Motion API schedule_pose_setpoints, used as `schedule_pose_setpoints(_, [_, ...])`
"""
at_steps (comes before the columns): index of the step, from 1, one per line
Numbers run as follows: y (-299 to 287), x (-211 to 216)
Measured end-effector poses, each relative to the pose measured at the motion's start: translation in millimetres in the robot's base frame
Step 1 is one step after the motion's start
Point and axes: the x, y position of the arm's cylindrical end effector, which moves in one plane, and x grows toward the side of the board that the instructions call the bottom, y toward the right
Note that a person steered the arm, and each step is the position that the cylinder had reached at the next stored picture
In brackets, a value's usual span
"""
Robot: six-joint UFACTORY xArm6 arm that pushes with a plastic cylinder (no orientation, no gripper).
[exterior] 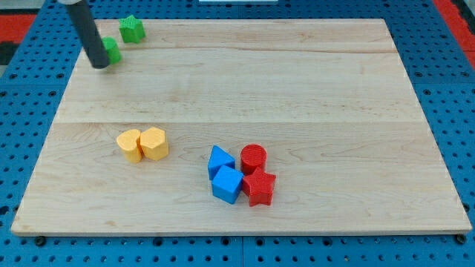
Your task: Place the green star top to the green circle
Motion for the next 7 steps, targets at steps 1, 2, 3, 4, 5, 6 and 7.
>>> schedule_pose_setpoints(1, [11,-7])
schedule_pose_setpoints(2, [14,-6])
schedule_pose_setpoints(3, [62,-14])
schedule_pose_setpoints(4, [94,-28])
schedule_pose_setpoints(5, [102,-47])
schedule_pose_setpoints(6, [102,-77])
schedule_pose_setpoints(7, [95,-90])
